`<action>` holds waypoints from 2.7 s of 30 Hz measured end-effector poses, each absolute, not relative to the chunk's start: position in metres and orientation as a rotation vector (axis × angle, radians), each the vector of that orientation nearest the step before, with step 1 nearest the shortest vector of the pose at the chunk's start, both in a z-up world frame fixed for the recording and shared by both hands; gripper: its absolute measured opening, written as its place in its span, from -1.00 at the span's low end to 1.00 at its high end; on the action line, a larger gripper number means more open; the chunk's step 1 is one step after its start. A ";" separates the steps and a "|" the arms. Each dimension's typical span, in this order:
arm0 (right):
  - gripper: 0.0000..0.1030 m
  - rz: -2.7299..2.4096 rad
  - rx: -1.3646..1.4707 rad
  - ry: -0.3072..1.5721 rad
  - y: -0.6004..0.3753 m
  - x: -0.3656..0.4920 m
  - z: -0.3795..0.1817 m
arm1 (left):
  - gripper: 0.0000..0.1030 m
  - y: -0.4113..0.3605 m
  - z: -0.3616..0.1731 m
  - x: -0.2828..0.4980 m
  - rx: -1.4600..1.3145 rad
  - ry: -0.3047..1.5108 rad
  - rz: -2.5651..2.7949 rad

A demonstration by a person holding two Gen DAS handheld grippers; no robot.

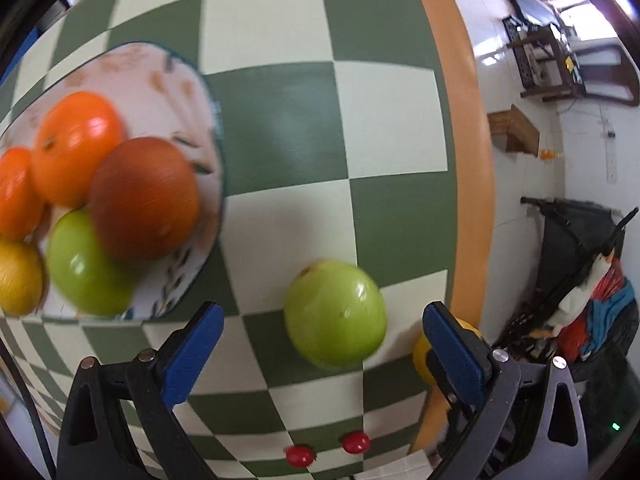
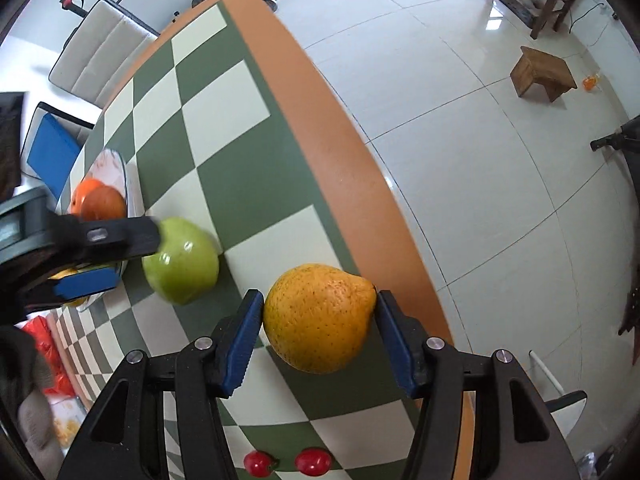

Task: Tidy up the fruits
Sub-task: 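Grasp the yellow pear with the right tool while the left tool grasps a green apple, then carry the pear and green apple onto the plate and open both tools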

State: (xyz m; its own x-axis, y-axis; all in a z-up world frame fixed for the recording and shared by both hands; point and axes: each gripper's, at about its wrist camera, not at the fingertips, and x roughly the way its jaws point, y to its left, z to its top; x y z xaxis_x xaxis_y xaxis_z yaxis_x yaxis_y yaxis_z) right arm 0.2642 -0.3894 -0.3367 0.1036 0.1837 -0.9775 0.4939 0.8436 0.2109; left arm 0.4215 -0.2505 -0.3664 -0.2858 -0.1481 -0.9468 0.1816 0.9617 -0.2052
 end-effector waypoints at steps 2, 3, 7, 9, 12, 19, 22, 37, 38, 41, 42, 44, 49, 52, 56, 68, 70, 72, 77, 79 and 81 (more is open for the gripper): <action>0.17 -0.244 0.572 1.472 -0.391 0.266 -0.337 | 0.60 -0.257 -0.371 0.420 0.041 1.840 -0.332; 0.17 -0.241 0.568 1.473 -0.393 0.269 -0.336 | 0.33 -0.260 -0.373 0.419 0.053 1.845 -0.340; 0.17 -0.231 0.560 1.476 -0.390 0.272 -0.337 | 0.05 -0.263 -0.374 0.411 0.068 1.830 -0.364; 0.17 -0.222 0.557 1.478 -0.389 0.273 -0.338 | 0.05 -0.260 -0.369 0.405 0.119 1.783 -0.354; 0.17 -0.215 0.551 1.487 -0.388 0.275 -0.339 | 0.05 -0.236 -0.365 0.391 0.114 1.761 -0.344; 0.17 -0.134 0.512 1.530 -0.355 0.281 -0.338 | 0.05 -0.143 -0.357 0.349 0.028 1.767 -0.267; 0.16 -0.054 0.509 1.548 -0.321 0.282 -0.339 | 0.05 -0.110 -0.359 0.338 -0.005 1.776 -0.219; 0.17 0.021 0.419 1.602 -0.256 0.290 -0.354 | 0.05 -0.051 -0.354 0.334 -0.112 1.718 -0.147; 0.17 0.024 0.432 1.599 -0.256 0.290 -0.353 | 0.05 -0.053 -0.345 0.343 -0.125 1.707 -0.156; 0.17 0.048 0.501 1.585 -0.259 0.297 -0.344 | 0.05 -0.049 -0.307 0.364 -0.168 1.638 -0.193; 0.17 0.058 0.526 1.573 -0.260 0.301 -0.339 | 0.05 -0.048 -0.299 0.371 -0.173 1.622 -0.201; 0.17 0.078 0.563 1.535 -0.260 0.314 -0.325 | 0.05 -0.047 -0.277 0.396 -0.181 1.584 -0.211; 0.17 0.116 0.569 1.442 -0.253 0.374 -0.294 | 0.06 -0.060 -0.276 0.457 -0.149 1.564 -0.189; 0.17 0.115 0.537 1.412 -0.247 0.417 -0.288 | 0.06 -0.074 -0.291 0.475 -0.123 1.605 -0.168; 0.17 0.095 0.476 1.411 -0.242 0.464 -0.293 | 0.06 -0.067 -0.304 0.485 -0.088 1.635 -0.150; 0.31 0.103 0.412 1.520 -0.237 0.502 -0.335 | 0.80 -0.058 -0.306 0.481 -0.118 1.628 -0.133; 0.51 0.098 0.412 1.521 -0.238 0.501 -0.335 | 0.80 -0.050 -0.301 0.480 -0.129 1.608 -0.115; 0.52 0.093 0.413 1.526 -0.239 0.501 -0.336 | 0.80 -0.042 -0.297 0.478 -0.129 1.591 -0.093; 0.68 0.076 0.375 1.504 -0.244 0.493 -0.323 | 0.80 -0.025 -0.285 0.467 -0.090 1.523 -0.027; 0.82 0.064 0.322 1.478 -0.241 0.487 -0.312 | 0.80 -0.018 -0.279 0.462 -0.069 1.491 -0.010; 0.82 0.046 0.259 1.458 -0.236 0.479 -0.301 | 0.80 -0.011 -0.271 0.455 -0.055 1.458 0.007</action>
